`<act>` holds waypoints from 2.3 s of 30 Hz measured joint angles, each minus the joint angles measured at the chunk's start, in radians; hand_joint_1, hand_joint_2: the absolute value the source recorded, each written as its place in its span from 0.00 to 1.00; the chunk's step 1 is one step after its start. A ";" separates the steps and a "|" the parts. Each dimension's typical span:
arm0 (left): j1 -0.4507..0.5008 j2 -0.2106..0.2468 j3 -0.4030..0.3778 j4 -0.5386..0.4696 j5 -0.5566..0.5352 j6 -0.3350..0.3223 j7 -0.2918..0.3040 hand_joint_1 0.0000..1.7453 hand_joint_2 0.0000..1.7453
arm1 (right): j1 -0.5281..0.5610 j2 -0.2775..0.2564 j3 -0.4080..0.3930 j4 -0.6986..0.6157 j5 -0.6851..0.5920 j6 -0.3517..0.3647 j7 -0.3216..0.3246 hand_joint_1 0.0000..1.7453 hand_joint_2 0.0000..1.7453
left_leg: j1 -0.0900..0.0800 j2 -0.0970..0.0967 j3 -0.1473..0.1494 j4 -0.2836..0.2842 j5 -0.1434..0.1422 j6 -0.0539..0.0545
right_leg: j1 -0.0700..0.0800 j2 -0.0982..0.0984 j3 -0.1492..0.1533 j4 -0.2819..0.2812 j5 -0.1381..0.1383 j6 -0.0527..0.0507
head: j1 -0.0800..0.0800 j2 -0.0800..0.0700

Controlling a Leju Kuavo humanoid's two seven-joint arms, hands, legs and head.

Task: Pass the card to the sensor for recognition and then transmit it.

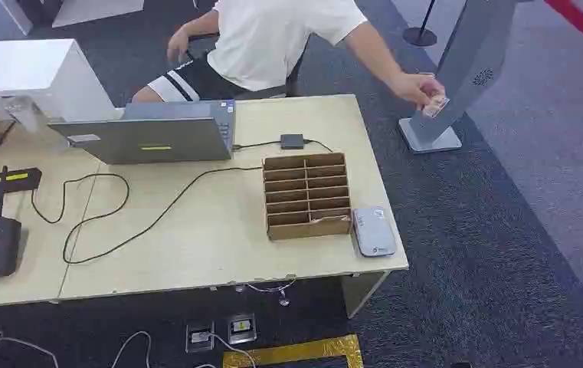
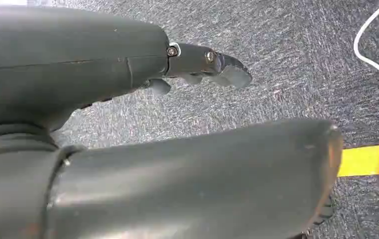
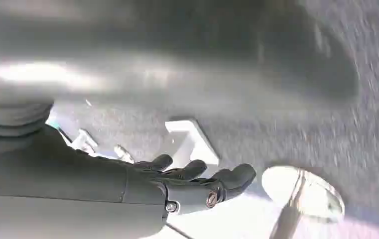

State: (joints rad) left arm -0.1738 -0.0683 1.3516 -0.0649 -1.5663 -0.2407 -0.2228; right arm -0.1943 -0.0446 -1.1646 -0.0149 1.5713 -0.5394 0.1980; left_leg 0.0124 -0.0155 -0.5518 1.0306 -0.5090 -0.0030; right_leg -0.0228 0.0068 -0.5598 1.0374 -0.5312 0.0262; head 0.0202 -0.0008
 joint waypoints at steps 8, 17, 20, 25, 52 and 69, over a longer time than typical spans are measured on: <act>0.000 -0.007 -0.001 0.000 0.000 0.000 0.000 0.00 0.00 | -0.094 -0.147 0.000 -0.008 0.002 -0.083 0.039 0.00 1.00 | -0.002 0.000 0.000 0.000 0.000 0.001 | -0.002 0.000 0.000 0.000 0.001 0.001 | 0.001 0.000; 0.000 -0.010 -0.001 0.000 0.000 0.000 0.000 0.00 0.00 | -0.215 -0.293 0.001 -0.029 0.003 -0.117 0.062 0.00 1.00 | -0.004 0.001 0.000 0.000 0.001 0.002 | -0.004 0.001 0.000 0.000 0.002 0.003 | 0.000 0.000; 0.000 -0.010 -0.002 0.000 0.000 0.000 0.000 0.00 0.00 | -0.345 -0.403 0.017 -0.035 0.003 -0.117 0.076 0.00 1.00 | -0.008 0.001 0.000 0.001 0.003 0.005 | -0.008 0.001 -0.001 0.000 0.004 0.006 | -0.002 0.000; 0.003 -0.010 -0.002 0.000 0.000 0.000 -0.005 0.00 0.00 | -0.589 -0.535 0.092 -0.035 0.005 -0.117 0.034 0.00 1.00 | -0.011 0.002 -0.002 0.001 0.005 0.007 | -0.011 0.001 -0.003 0.001 0.007 0.008 | -0.002 0.000; 0.000 -0.012 0.000 0.000 0.000 0.000 -0.070 0.00 0.00 | -1.124 -0.136 1.010 -0.026 0.006 -0.114 -0.018 0.00 1.00 | -0.006 -0.011 -0.009 0.001 0.013 0.004 | -0.006 -0.011 -0.004 0.003 0.008 0.007 | 0.001 0.000; 0.020 -0.022 -0.002 0.001 0.000 0.000 -0.074 0.00 0.00 | -0.953 -0.191 1.691 -0.661 -0.612 0.526 0.445 0.00 1.00 | -0.009 0.015 -0.023 0.003 0.013 0.004 | -0.010 0.016 -0.027 0.004 0.019 0.006 | 0.016 0.000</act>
State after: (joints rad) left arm -0.1538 -0.0900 1.3496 -0.0637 -1.5663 -0.2411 -0.2968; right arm -1.1474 -0.2353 0.5261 -0.6759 0.9595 -0.0131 0.6432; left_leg 0.0039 -0.0001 -0.5747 1.0338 -0.4961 0.0012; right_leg -0.0325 0.0232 -0.5871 1.0418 -0.5125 0.0317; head 0.0363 -0.0008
